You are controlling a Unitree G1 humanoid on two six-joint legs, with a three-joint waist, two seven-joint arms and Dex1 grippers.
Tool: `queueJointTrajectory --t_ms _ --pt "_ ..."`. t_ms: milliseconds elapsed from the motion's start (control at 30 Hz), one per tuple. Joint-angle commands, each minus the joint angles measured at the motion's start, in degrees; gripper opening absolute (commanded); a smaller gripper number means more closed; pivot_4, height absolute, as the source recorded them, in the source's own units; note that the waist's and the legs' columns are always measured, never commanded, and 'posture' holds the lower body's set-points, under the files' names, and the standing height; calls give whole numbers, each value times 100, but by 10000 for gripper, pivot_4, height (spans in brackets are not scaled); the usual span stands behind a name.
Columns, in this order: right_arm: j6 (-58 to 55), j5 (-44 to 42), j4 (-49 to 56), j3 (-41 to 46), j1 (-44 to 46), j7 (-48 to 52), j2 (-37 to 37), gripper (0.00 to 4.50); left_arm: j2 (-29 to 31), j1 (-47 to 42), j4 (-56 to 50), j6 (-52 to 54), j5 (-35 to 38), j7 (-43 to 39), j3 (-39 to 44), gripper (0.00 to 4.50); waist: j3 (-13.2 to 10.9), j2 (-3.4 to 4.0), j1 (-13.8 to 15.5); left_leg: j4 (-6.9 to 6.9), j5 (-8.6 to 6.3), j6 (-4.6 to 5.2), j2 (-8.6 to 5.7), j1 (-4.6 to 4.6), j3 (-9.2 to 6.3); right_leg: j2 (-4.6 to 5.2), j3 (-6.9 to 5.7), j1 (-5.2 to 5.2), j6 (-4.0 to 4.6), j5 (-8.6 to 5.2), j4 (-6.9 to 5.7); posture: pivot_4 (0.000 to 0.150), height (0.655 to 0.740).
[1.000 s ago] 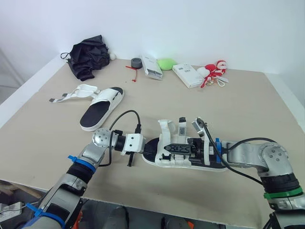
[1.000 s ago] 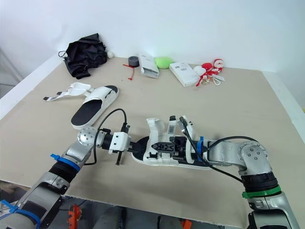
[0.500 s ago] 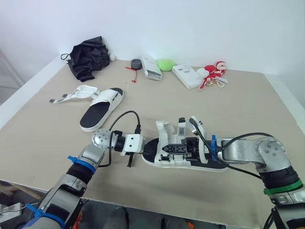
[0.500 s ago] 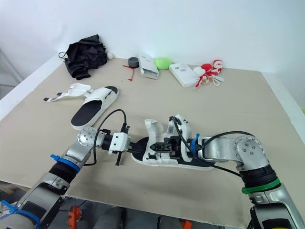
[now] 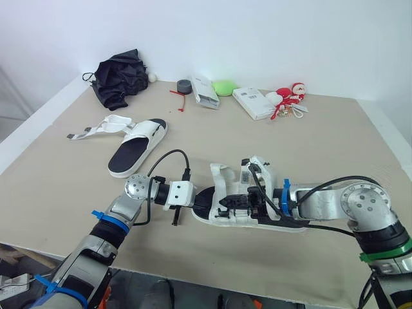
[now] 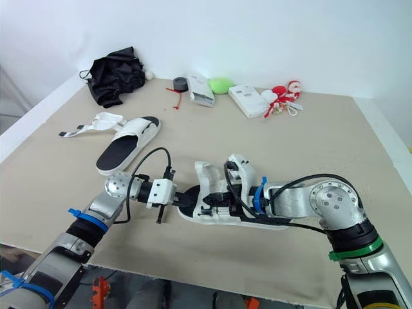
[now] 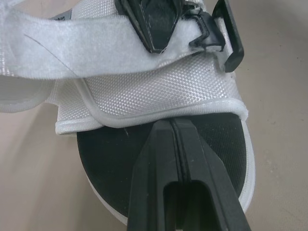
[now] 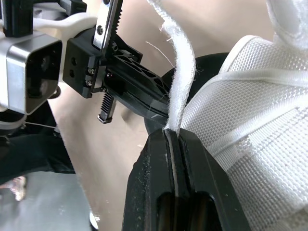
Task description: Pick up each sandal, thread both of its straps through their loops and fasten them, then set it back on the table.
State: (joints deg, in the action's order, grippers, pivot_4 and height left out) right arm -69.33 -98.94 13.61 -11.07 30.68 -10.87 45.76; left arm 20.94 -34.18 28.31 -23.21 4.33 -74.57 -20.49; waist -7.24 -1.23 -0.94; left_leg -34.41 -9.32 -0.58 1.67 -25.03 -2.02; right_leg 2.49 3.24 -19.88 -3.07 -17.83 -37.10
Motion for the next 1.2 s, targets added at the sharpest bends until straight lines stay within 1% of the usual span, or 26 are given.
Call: queueJointTrajectory --t_ms 33,233,367,533,633,867,967,1100,1133,1200 --pt "-107 717 563 82 -157 618 151 308 63 353 509 284 -631 -179 -607 0 0 0 0 0 0 0 0 0 0 0 0 0 0 0 0 1500 7380" --pt "-10 1191 981 230 -242 861 162 308 49 355 500 285 -626 -172 -609 0 -1 0 2 0 0 0 0 -1 -2 1 -2 -1 0 0 0 1500 7380" --pt "137 1226 1161 440 -384 976 136 308 33 336 533 272 -621 -181 -608 0 -2 0 2 0 0 0 -1 -3 -2 3 -2 -2 -2 -1 0 1500 7380" --pt "350 1630 1547 619 -619 1577 196 308 19 314 562 260 -626 -178 -608 0 -3 0 7 -1 0 0 -4 -4 -2 5 -3 -2 -3 -1 0 1500 7380" --pt "529 1928 1713 694 -712 1865 111 308 18 318 560 257 -621 -177 -604 0 -3 -1 7 -2 0 0 -5 -2 -1 3 -3 -1 -3 -1 0 1500 7380" --pt "653 2669 1637 588 -754 1932 -192 308 21 352 516 276 -616 -168 -613 0 -3 0 7 -4 0 -1 -5 -1 -1 0 -2 -2 -1 0 -1 1500 7380" --pt "483 2724 1568 615 -761 1944 -273 308 12 370 497 296 -608 -152 -612 0 -3 0 7 -4 0 -1 -5 -1 -1 0 -2 -1 -1 0 -2 1500 7380" --pt "-16 2456 1290 626 -719 1806 -319 308 4 394 489 309 -593 -140 -607 0 -2 0 7 -4 0 -1 -5 0 -1 0 -2 0 -1 0 -2 1500 7380" --pt "-114 1977 1000 731 -681 1627 -393 308 -1 398 488 313 -587 -137 -605 0 -2 0 7 -4 0 -1 -5 1 -1 0 -2 1 -1 0 -3 1500 7380" --pt "-73 650 517 876 -587 1327 -393 308 -11 401 485 320 -578 -129 -602 0 -3 -4 7 -5 0 -1 -4 3 -1 0 -2 4 0 1 -3 1500 7380"
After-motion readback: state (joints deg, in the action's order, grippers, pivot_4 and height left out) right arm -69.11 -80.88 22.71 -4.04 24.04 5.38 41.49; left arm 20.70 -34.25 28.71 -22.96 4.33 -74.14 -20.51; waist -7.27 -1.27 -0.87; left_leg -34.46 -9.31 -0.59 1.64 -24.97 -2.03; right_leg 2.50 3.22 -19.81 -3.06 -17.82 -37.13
